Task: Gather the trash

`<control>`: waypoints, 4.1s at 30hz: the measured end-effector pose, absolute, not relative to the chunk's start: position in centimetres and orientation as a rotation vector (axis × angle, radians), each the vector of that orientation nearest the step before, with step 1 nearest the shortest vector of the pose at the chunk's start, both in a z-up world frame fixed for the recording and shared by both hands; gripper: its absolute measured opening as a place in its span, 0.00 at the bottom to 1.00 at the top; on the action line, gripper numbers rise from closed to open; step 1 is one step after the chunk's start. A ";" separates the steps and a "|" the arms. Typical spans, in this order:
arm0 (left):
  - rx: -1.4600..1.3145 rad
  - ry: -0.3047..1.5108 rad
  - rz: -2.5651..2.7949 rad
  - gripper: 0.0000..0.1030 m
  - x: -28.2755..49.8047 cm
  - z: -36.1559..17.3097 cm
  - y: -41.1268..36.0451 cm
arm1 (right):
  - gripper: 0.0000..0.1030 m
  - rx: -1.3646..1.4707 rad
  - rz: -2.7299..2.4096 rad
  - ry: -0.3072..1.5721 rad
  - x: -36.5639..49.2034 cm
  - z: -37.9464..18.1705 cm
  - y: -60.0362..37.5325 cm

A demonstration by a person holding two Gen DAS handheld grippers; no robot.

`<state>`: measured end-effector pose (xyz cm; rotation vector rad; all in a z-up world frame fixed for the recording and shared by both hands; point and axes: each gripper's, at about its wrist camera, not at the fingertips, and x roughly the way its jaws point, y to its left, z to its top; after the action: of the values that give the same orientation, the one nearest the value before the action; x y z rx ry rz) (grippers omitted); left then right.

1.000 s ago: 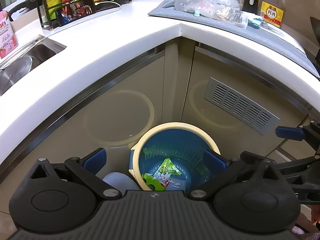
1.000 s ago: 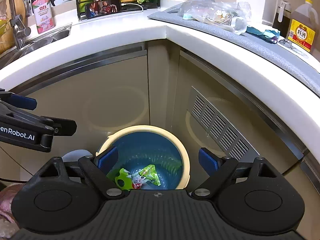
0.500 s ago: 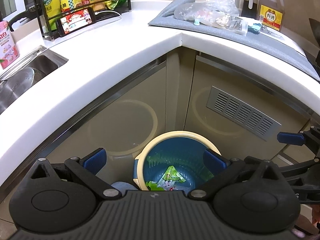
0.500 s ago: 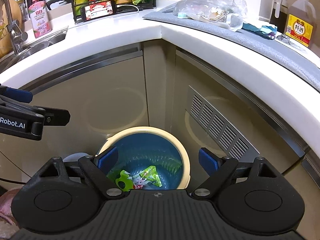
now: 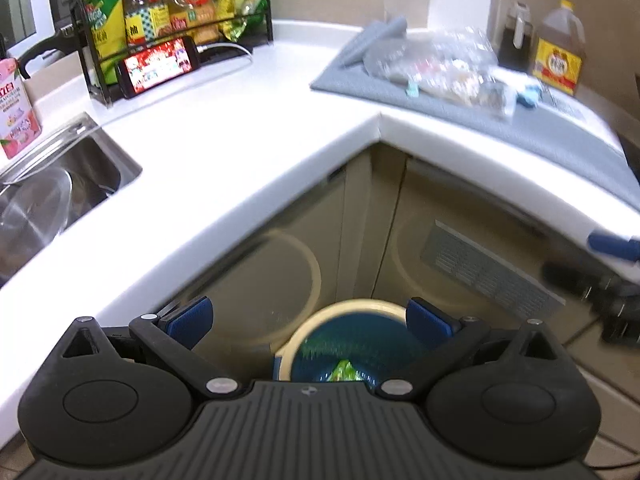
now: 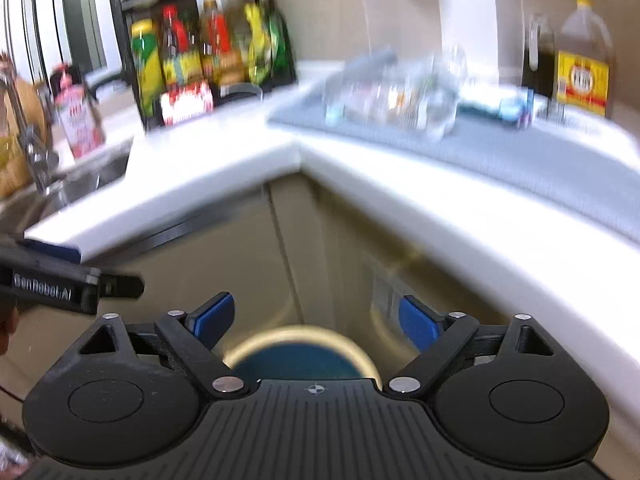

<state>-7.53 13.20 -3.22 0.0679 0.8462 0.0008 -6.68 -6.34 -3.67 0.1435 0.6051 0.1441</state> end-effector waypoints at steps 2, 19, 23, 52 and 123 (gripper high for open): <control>0.056 0.838 0.008 1.00 -6.6 -2.5 13.4 | 0.94 0.119 0.115 0.556 -5.1 -2.5 -7.3; 0.057 0.894 0.094 1.00 -2.1 -1.3 13.9 | 0.78 0.401 0.093 0.614 14.7 -4.6 -19.5; 0.087 0.886 0.089 1.00 0.4 -0.5 12.3 | 0.42 0.385 0.170 0.584 14.9 -5.4 -19.5; 0.025 0.953 -0.152 0.24 26.9 -0.4 -2.4 | 0.40 0.472 0.082 0.569 12.4 -6.4 -27.0; 0.037 0.919 -0.068 0.02 -13.1 -5.7 14.1 | 0.31 0.174 0.117 0.594 -11.8 -5.0 -7.6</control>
<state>-13.14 14.11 -5.71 0.0370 0.9194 -0.0681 -11.81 -7.60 -5.04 0.1738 0.5942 0.1173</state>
